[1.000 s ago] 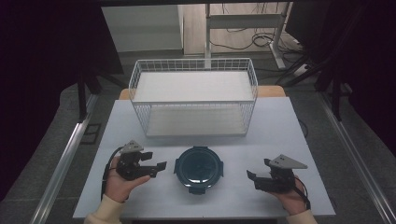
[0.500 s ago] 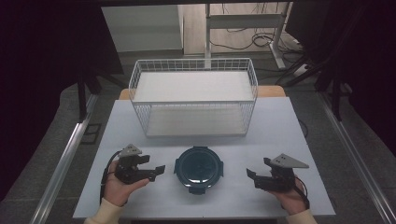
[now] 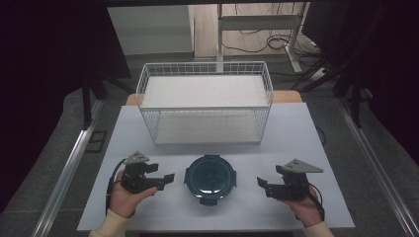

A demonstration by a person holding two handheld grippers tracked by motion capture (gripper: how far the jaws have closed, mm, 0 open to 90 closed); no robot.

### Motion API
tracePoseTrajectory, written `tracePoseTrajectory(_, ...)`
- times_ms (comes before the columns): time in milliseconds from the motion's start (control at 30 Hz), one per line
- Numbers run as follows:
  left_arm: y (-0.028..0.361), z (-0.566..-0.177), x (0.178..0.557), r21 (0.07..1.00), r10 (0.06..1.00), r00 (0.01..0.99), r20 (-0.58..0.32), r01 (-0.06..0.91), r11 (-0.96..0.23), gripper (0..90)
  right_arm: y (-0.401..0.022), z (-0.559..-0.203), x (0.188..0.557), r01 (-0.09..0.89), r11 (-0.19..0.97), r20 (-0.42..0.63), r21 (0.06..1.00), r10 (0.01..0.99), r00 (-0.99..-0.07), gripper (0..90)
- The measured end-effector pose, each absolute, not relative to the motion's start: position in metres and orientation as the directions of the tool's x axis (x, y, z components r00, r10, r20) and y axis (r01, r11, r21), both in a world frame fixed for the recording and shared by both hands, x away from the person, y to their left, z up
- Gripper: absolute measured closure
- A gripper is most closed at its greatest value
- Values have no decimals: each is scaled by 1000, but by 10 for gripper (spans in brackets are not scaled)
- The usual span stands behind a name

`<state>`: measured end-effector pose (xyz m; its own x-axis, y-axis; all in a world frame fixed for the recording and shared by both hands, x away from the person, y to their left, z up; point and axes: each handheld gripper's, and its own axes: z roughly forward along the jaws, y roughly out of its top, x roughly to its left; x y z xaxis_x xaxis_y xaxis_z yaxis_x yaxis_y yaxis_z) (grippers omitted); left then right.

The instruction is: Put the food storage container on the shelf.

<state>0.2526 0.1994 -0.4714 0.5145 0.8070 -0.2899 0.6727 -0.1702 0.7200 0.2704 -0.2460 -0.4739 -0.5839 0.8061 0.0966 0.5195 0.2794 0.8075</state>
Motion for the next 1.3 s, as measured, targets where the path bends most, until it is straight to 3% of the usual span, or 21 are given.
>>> tracePoseTrajectory(267, 203, -473, 254, 708, 819, 482, -311, 693, -139, 180, -238, -455, 281, 553, 156, 192, 818, 833, -519, 148)
tracePoseTrajectory(600, 202, -472, 256, 702, 776, 494, -393, 706, -93, 171, -213, -453, 290, 593, 160, 247, 789, 801, -546, 146)
tracePoseTrajectory(867, 193, -474, 257, 706, 780, 493, -385, 701, -95, 164, -207, -463, 285, 624, 156, 302, 766, 770, -563, 149)
tracePoseTrajectory(1300, 181, -492, 273, 626, 704, 469, -534, 779, -44, 150, -184, -482, 288, 721, 117, 438, 683, 725, -532, 125)
